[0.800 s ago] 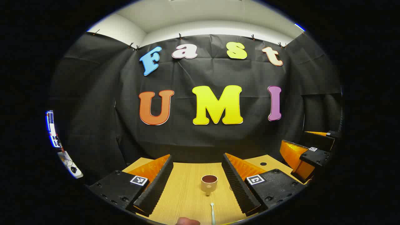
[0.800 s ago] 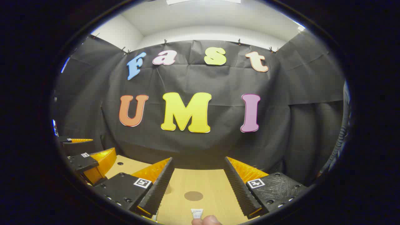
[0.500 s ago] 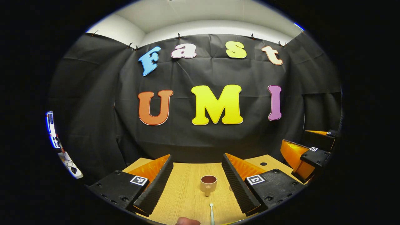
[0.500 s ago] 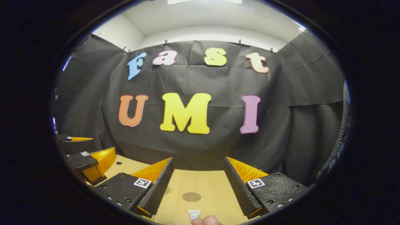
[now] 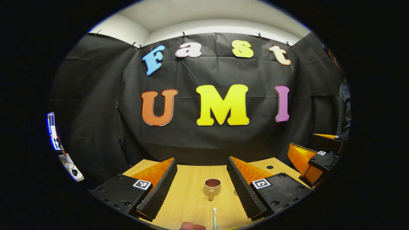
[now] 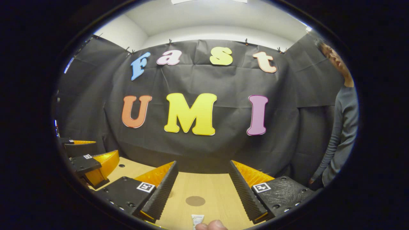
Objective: Put the toothbrush and toothpaste on the desktop into the cup, then pick up the cup and place it on the coaster on the desktop.
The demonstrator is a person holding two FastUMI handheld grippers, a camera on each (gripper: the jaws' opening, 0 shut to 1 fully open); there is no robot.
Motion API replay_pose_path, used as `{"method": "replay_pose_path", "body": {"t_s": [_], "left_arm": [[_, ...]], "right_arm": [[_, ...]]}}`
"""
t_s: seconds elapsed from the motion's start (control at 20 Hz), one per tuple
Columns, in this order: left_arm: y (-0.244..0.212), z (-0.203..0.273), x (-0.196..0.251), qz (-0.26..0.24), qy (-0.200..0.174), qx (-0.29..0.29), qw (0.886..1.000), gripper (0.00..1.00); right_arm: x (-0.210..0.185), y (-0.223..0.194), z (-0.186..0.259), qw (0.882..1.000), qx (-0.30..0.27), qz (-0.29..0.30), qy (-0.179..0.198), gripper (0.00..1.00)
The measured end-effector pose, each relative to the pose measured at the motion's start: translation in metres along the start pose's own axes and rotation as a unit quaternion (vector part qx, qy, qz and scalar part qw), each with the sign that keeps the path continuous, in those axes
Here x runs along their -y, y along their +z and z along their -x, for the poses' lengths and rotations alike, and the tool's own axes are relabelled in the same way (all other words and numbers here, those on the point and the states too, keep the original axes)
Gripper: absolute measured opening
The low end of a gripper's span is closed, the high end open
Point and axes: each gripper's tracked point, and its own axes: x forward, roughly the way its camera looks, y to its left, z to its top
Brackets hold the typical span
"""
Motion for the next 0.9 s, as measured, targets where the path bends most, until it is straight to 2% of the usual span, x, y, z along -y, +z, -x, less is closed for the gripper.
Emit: {"method": "replay_pose_path", "body": {"t_s": [0.35,0.45,0.9], "left_arm": [[-0.031,0.001,0.012,-0.010,-0.011,-0.030,0.999,0.99],[-0.045,0.001,0.018,-0.011,-0.015,-0.044,0.999,0.99],[-0.154,0.005,0.035,0.000,-0.017,-0.143,0.990,0.99]], "right_arm": [[0.012,-0.029,-0.003,1.000,-0.022,0.010,-0.004,0.97],[0.018,-0.042,-0.004,0.999,-0.036,0.008,-0.004,0.95],[0.045,-0.113,0.002,0.994,-0.105,0.029,-0.013,0.95]]}}
